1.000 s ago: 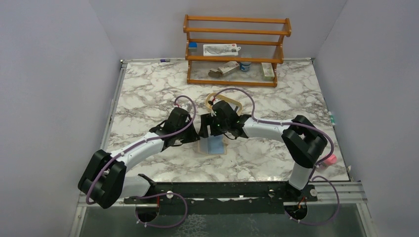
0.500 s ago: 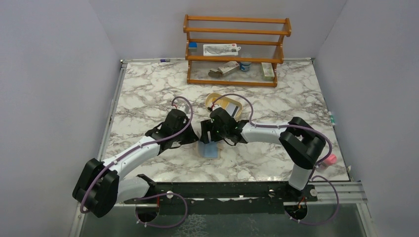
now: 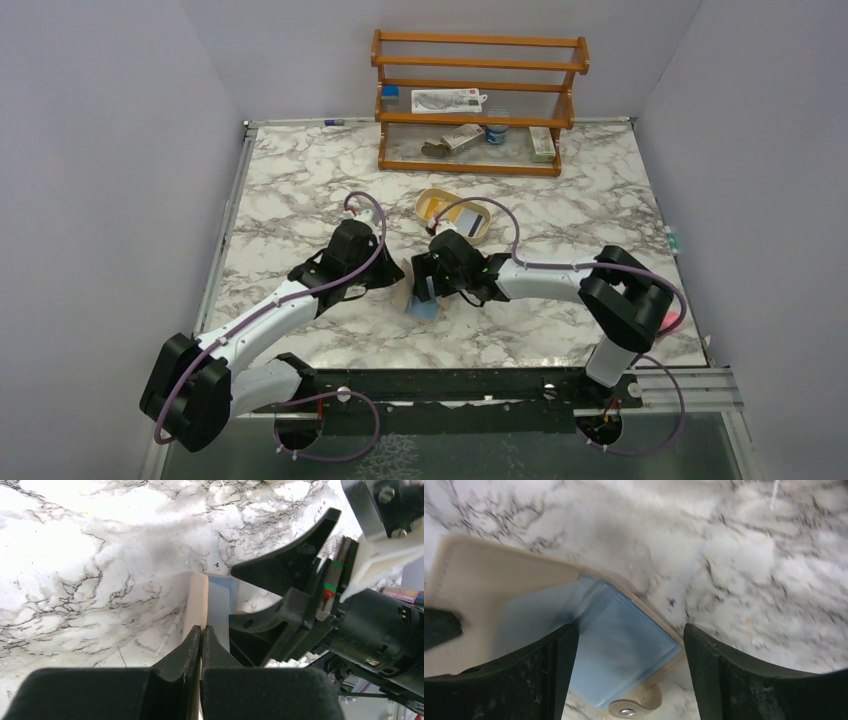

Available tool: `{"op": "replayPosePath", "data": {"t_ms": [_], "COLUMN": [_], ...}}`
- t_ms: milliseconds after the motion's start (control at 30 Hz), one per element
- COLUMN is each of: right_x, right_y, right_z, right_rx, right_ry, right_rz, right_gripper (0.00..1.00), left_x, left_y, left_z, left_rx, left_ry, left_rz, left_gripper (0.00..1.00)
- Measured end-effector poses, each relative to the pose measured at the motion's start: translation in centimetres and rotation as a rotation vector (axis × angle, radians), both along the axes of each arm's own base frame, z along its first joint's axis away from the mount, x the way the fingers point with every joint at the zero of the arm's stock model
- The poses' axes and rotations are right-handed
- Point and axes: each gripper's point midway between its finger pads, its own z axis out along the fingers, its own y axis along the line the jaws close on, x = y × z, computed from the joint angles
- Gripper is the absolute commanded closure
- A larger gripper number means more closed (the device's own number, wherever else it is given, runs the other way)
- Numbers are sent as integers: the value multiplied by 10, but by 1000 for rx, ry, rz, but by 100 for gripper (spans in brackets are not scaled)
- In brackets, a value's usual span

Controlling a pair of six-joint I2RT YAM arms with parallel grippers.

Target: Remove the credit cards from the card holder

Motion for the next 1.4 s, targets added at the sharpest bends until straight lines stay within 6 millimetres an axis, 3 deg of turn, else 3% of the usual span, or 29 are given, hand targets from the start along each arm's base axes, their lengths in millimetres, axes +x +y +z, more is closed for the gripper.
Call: {"op": "replayPosePath", "data": {"t_ms": [167,267,433,567,933,1100,1400], "right_x": [-16,-15,-13,-13,-23,-25,-17], "right_y": [-37,-50,-54,-52,-57,-60,-89], "right_z": [10,42,97,116,93,90,91], "right_rx": [-77,-62,49,105,91,90,108], "right_ry": [7,-46,-137,-168,-137,-136,-147], "right_rz": [-35,-69,-91,-89,-70,-72,-144], "right_gripper": [13,13,13,13,12,11,10], "left_x": [-2,-2,0,0,12,15,16], "left_y": [1,4,8,11,-9,-18,6], "left_z": [-2,-4,-7,-5,39,33,12], "left_rx": [12,24,36,76,230,421,706], "left_ry": [11,15,22,30,-61,-69,-25], "left_rz": [2,19,49,65,74,86,169], "left_gripper": [100,100,100,100,100,100,100]}}
